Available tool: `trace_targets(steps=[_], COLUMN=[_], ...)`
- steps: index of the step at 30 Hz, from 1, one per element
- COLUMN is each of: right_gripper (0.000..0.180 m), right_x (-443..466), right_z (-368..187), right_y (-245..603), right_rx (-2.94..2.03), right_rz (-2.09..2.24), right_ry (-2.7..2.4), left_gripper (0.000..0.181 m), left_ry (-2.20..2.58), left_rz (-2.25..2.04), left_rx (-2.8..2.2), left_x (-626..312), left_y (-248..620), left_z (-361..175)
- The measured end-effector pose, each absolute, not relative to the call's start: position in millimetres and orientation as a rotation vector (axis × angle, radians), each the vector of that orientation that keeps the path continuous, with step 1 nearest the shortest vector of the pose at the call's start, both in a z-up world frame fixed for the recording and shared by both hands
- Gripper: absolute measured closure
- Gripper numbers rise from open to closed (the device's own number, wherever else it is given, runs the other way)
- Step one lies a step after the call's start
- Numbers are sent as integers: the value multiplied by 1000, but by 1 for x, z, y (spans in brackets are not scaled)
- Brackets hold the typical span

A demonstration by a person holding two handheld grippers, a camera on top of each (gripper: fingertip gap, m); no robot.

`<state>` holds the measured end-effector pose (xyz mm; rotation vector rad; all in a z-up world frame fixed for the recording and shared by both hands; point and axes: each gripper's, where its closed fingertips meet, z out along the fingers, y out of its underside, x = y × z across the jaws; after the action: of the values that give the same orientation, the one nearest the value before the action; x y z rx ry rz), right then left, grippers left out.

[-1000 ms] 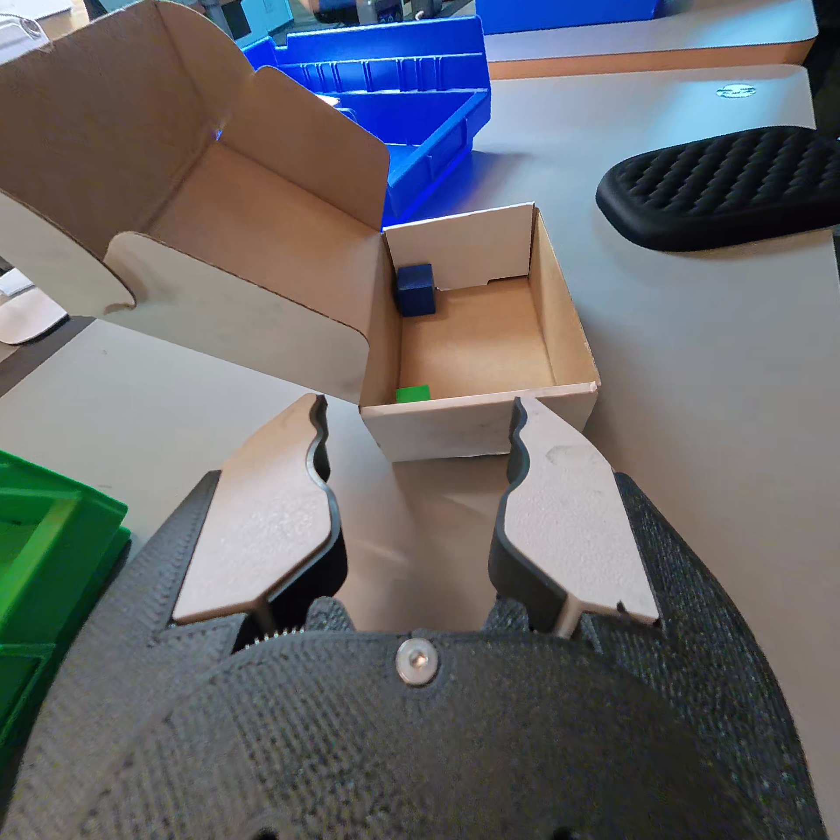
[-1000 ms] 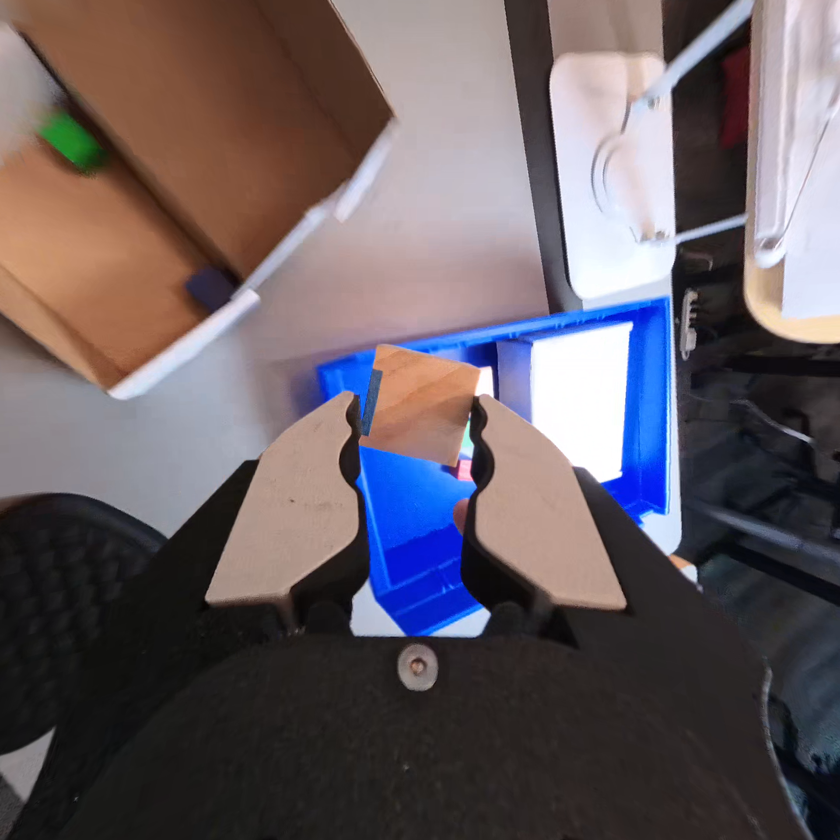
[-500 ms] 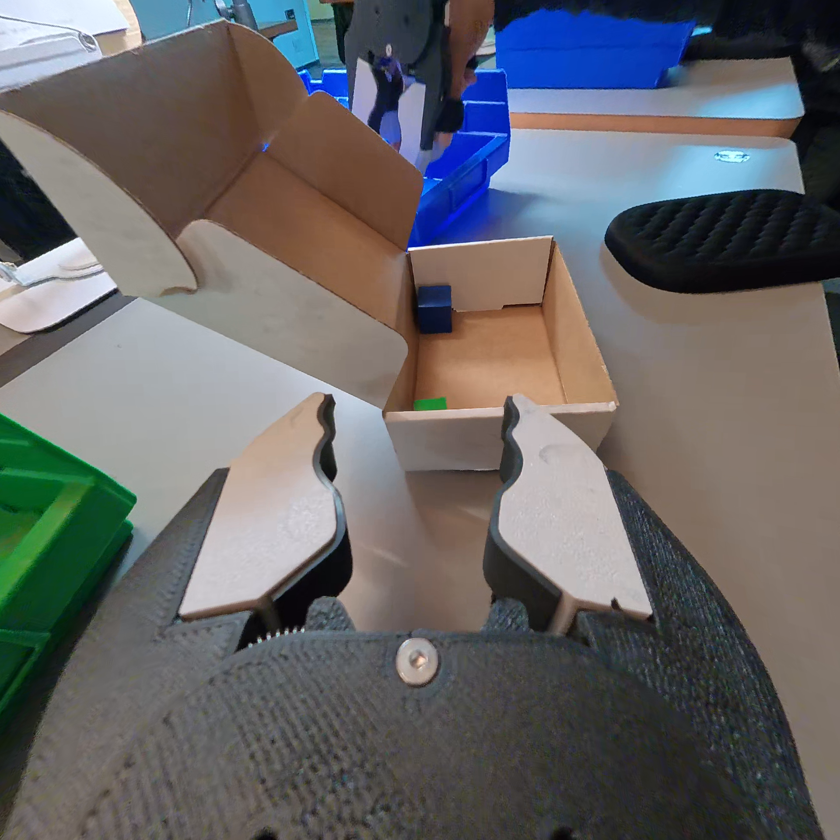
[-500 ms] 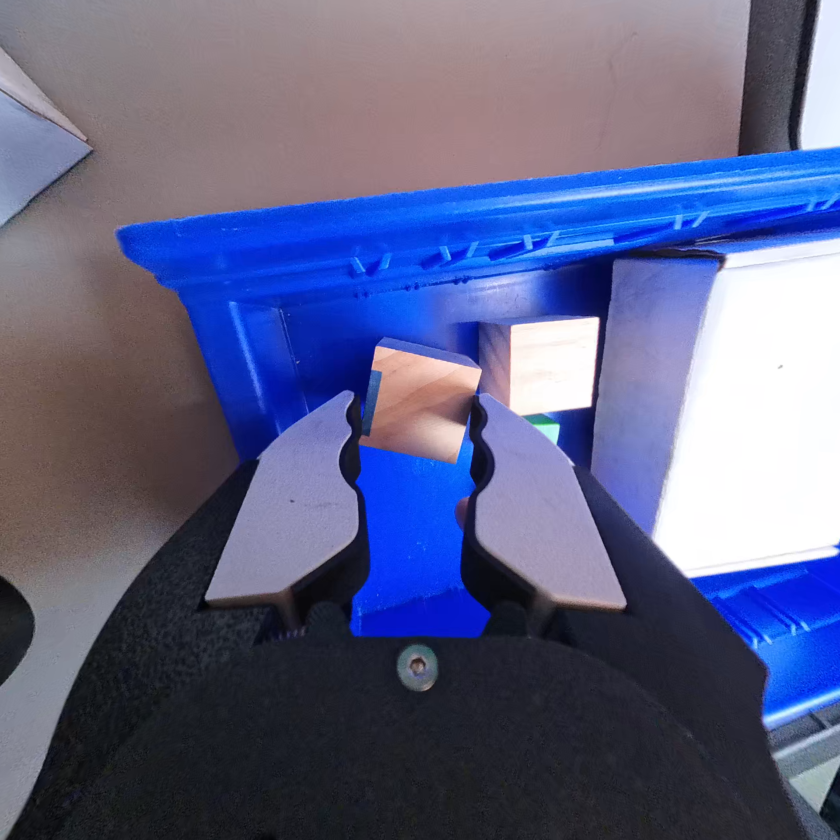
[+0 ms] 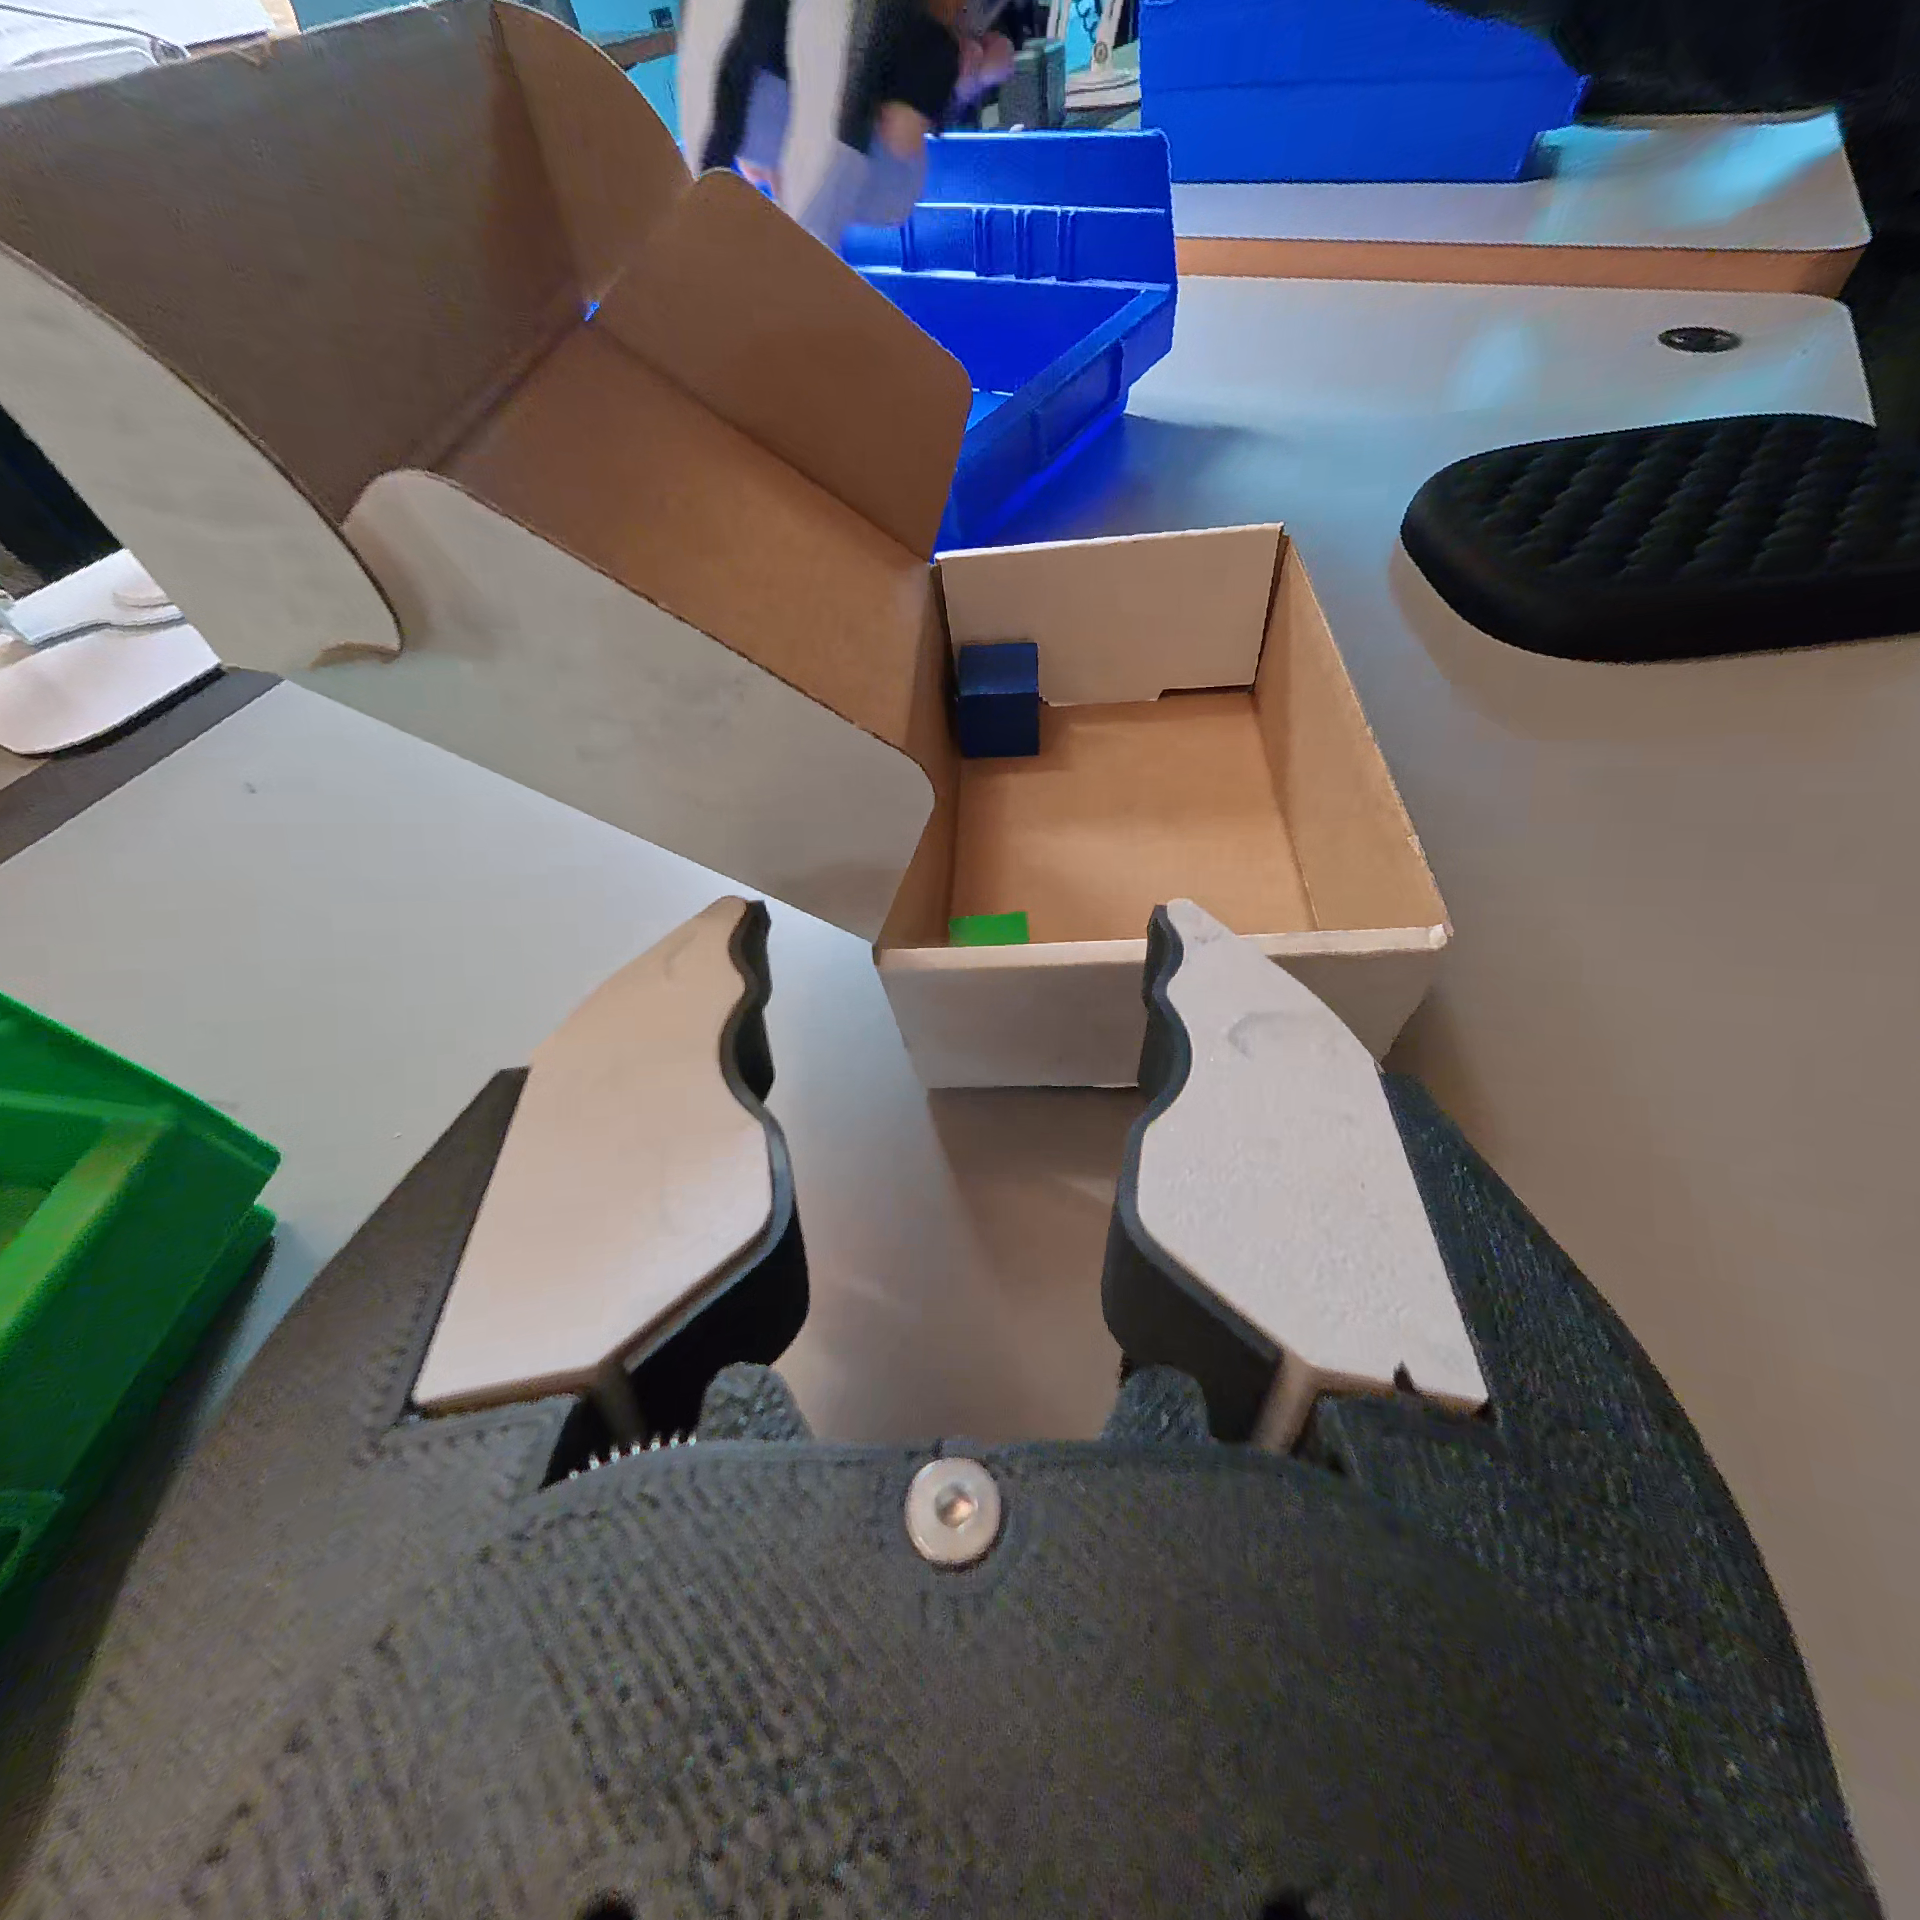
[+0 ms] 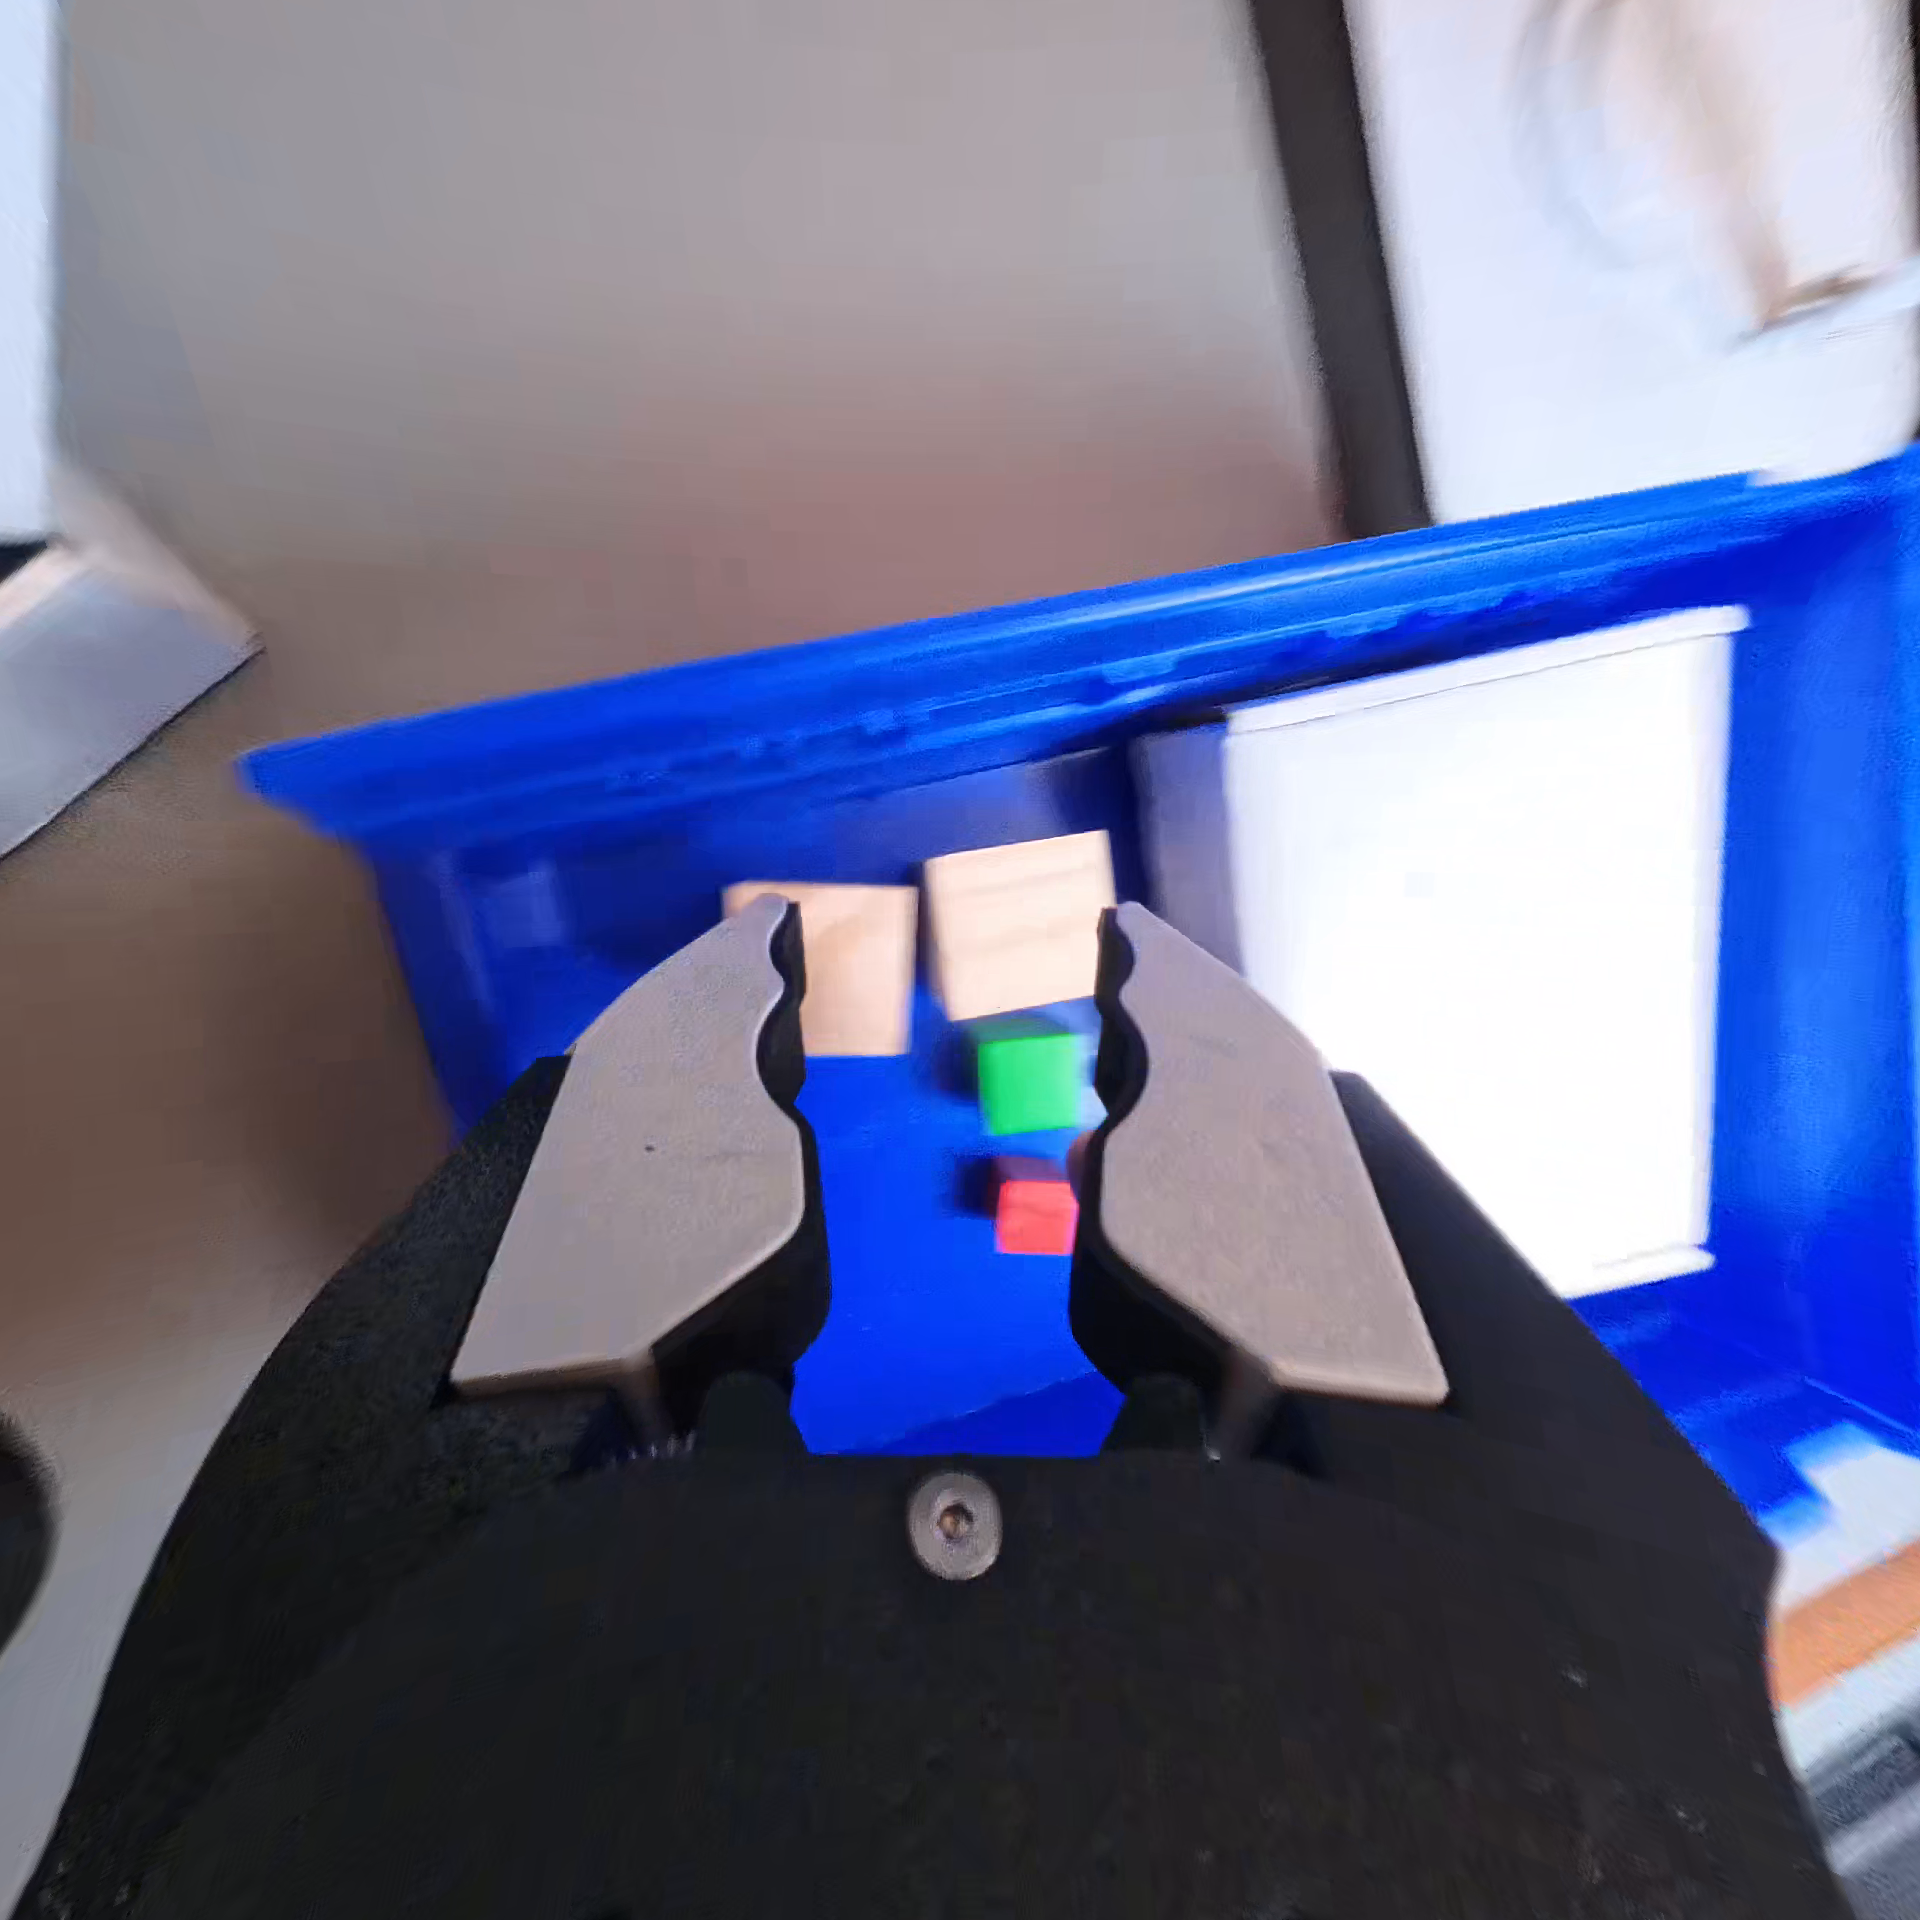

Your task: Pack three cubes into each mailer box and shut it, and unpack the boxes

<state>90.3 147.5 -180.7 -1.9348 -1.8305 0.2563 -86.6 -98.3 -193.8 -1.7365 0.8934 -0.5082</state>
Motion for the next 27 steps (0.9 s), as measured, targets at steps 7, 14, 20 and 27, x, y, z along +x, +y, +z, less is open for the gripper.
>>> trace_targets(steps=[7,14,20,27], right_gripper=[131,121,126,125], right_x=[75,75,100,77], right_z=[-164,-189,-199,-175], right_y=[259,276,268,282], right_rx=[-2159,-2351,-2425,-2336], right_rz=[36,-56,-201,38], right_ry=[-1205,-1083,-1153,-988], left_gripper=[114,117,118,119], left_ry=[866,833,854,861], left_rz=[-525,-547,-539,-520], left_rx=[-1741,-1744,-1748,-1744], left_x=[-90,-94,-92,-92], left_y=[-96,-94,-94,-94], left_z=[-194,-193,-195,-196])
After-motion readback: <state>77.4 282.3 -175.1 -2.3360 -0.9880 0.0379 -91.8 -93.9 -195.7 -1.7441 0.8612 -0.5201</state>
